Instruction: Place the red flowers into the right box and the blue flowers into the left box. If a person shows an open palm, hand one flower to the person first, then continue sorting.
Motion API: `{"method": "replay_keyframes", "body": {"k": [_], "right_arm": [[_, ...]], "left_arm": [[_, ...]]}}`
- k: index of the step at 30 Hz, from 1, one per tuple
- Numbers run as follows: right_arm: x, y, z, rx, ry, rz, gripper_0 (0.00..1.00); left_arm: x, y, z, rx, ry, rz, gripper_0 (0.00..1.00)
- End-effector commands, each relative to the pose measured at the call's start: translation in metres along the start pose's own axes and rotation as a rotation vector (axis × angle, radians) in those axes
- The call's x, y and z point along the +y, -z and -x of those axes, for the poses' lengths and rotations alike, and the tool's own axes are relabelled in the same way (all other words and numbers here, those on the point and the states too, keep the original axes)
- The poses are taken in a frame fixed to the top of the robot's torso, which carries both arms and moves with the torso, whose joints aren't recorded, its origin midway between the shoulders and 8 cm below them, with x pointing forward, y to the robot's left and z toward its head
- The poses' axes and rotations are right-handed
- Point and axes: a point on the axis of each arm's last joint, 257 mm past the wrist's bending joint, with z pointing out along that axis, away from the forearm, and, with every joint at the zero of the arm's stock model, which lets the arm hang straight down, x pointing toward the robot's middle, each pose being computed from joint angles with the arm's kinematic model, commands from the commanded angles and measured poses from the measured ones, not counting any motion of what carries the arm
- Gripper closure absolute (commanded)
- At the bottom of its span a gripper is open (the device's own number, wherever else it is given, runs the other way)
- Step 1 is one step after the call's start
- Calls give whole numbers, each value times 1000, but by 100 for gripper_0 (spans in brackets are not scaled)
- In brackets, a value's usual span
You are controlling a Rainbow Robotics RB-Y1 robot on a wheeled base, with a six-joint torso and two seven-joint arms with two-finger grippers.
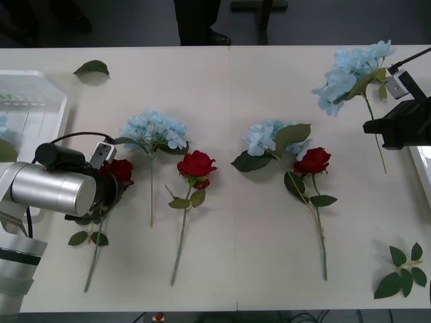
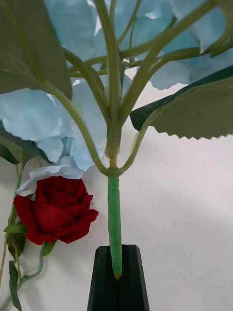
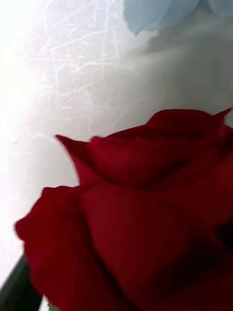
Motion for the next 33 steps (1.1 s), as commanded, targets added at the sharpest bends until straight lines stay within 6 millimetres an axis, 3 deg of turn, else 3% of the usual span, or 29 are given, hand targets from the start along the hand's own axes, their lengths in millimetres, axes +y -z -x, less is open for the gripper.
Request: {"method": "replay_keyframes", "body": {"k": [1,2,7,9,11,12,13,14,19,27,33], "right_arm": [[-3,12,5,0,48,-12,100],[-5,15,2,7,37,-17,100],[-19,25,-11,43,2,-56,96],[-23,29,-14,52,-7,-69,75],[-28,31,-19,65,-15,-84,39],[-30,32,-19,67,-15,-90,30],[-31,33,-20,73,-16,-93,13],[-33,35,-21,75,-17,-100,3],[-34,38,-22,80,-13,-97,0],[-28,44,-19,69,-13,-64,0],[-20,43,-15,53,-11,-35,0]], "left_arm": [[2,4,17,-39,11,7,59],[2,4,17,-39,12,6,97],[2,4,17,-40,11,6,100],[2,4,18,-42,13,7,100],[2,4,17,-42,13,7,100],[3,4,18,-44,13,8,100],[2,4,17,-44,14,7,100],[3,4,18,-45,15,7,100],[8,18,24,-49,30,8,100],[28,99,47,-72,64,-16,100],[13,146,91,-217,55,-125,100]]}}
